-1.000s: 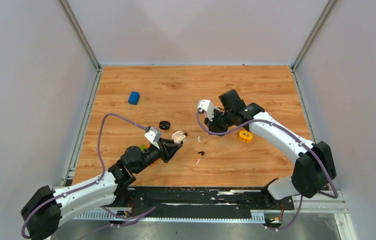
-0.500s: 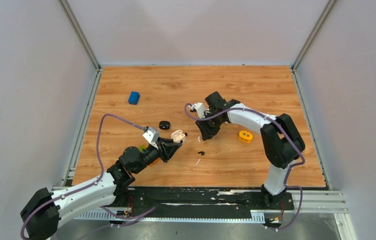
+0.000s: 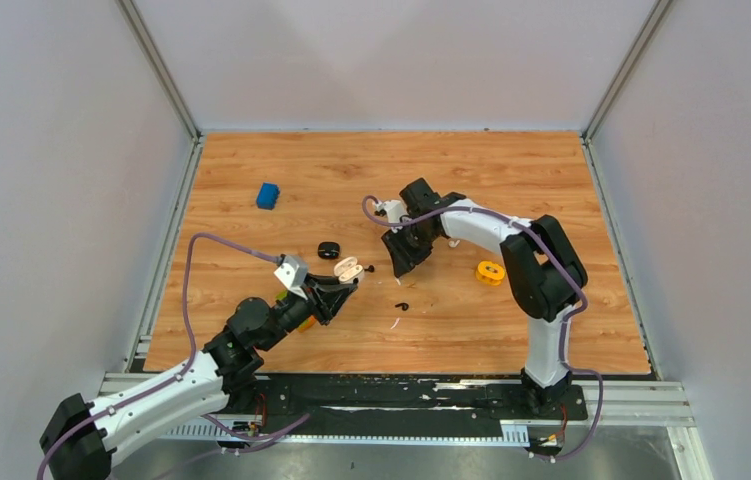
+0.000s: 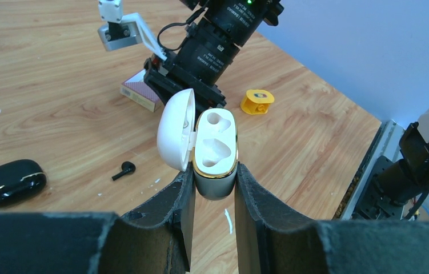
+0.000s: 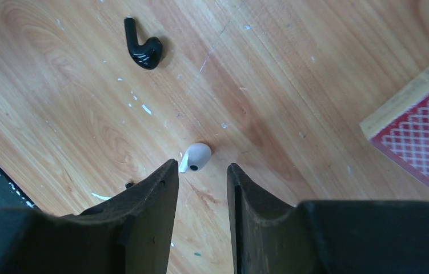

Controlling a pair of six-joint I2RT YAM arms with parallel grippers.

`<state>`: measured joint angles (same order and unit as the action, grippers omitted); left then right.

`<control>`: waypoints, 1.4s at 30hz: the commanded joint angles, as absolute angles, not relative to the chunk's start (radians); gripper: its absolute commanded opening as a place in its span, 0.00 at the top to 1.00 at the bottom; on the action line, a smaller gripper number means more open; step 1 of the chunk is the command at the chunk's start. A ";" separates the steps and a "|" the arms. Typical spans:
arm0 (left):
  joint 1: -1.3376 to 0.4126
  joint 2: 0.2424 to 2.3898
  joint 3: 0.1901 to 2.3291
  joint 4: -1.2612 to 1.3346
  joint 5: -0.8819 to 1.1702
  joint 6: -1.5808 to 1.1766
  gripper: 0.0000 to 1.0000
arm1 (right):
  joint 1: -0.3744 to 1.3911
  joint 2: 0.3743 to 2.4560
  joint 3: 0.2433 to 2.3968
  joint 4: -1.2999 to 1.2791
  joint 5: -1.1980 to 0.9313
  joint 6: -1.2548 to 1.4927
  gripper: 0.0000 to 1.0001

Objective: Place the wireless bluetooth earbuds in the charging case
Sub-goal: Pick up the earbud from the center of the board.

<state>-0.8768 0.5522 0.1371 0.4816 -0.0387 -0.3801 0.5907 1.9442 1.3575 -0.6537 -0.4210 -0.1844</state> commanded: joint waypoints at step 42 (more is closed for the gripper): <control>-0.880 0.529 0.124 0.474 -0.048 -0.387 1.00 | 0.793 2.022 1.370 -0.714 -0.056 -0.212 0.71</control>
